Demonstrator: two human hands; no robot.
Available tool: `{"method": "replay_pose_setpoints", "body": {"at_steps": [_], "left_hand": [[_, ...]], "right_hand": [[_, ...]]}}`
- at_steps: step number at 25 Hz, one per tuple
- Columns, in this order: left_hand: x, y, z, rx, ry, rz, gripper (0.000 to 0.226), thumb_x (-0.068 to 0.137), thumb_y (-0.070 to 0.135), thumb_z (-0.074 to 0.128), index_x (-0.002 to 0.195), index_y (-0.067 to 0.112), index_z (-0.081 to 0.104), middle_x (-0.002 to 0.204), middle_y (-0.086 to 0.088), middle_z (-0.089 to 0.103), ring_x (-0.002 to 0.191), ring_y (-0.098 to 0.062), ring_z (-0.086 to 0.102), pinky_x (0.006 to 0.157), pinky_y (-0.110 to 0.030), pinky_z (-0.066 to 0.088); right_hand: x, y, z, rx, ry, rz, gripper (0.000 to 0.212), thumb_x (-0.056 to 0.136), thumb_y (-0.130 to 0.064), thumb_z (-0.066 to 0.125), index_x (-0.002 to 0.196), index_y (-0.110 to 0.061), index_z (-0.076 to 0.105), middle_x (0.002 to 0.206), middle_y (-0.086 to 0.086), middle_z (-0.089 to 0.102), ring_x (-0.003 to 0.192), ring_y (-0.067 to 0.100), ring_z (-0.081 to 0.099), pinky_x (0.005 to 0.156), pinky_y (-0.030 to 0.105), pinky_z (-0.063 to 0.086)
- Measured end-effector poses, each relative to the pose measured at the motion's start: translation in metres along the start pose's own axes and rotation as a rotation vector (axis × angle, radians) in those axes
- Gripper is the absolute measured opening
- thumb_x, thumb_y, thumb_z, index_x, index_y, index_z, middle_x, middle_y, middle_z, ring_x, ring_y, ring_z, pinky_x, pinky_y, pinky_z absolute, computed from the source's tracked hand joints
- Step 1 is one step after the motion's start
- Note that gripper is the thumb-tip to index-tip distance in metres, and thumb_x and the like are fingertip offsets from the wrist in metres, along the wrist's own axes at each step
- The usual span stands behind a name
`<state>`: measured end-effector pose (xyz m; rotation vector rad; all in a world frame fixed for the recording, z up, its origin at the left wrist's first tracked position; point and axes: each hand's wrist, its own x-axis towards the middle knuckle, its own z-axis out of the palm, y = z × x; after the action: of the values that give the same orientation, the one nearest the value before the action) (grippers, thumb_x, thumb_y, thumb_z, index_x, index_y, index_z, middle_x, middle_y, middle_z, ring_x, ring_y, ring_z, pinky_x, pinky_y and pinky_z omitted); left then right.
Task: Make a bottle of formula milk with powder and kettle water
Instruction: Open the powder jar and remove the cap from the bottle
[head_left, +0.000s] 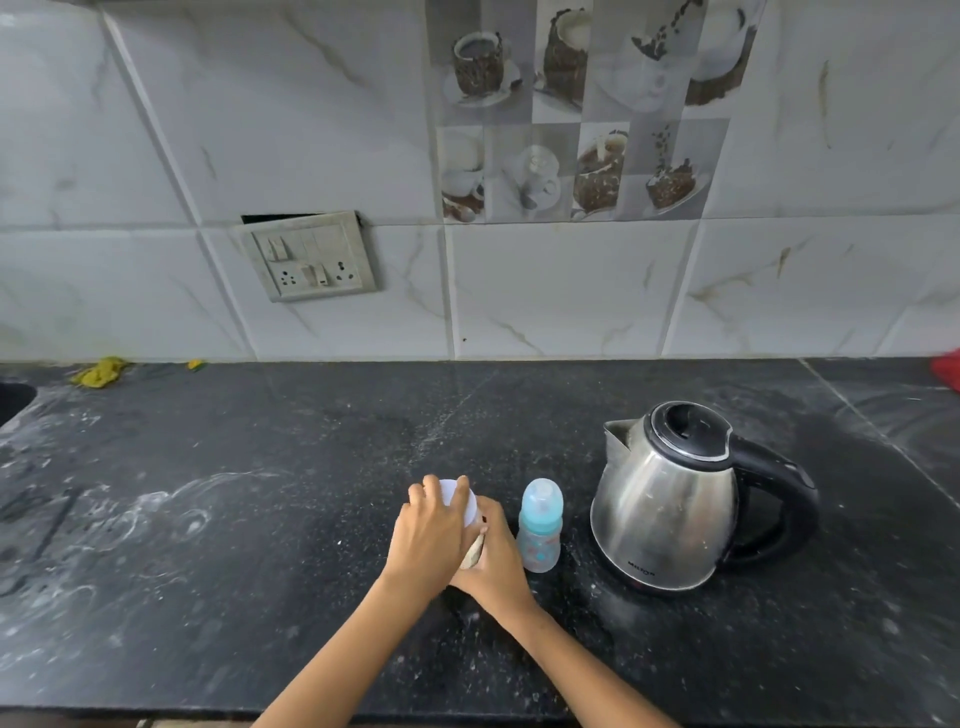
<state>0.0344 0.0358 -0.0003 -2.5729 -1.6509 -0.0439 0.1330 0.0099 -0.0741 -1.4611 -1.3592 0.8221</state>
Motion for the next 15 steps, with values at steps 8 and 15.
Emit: {"method": "replay_pose_setpoints", "body": {"at_steps": [8, 15], "left_hand": [[0.009, -0.045, 0.000, -0.448, -0.182, 0.295, 0.074, 0.089, 0.039, 0.059, 0.149, 0.019, 0.019, 0.152, -0.005, 0.020, 0.140, -0.024, 0.016, 0.112, -0.031, 0.021], [-0.001, -0.033, -0.001, -0.356, -0.075, 0.241, 0.068, 0.091, 0.042, 0.051, 0.147, 0.013, 0.024, 0.149, -0.009, 0.024, 0.135, -0.029, 0.022, 0.109, -0.031, 0.023]], "right_hand": [[0.012, 0.003, 0.002, -0.073, -0.086, 0.101, 0.085, 0.045, -0.033, 0.091, 0.112, -0.055, 0.043, 0.108, -0.023, 0.065, 0.103, -0.010, 0.059, 0.085, 0.010, 0.047], [0.005, -0.003, 0.006, -0.096, 0.032, 0.029, 0.073, 0.050, -0.028, 0.087, 0.110, -0.049, 0.050, 0.096, -0.022, 0.069, 0.094, -0.006, 0.064, 0.078, 0.014, 0.051]]}}
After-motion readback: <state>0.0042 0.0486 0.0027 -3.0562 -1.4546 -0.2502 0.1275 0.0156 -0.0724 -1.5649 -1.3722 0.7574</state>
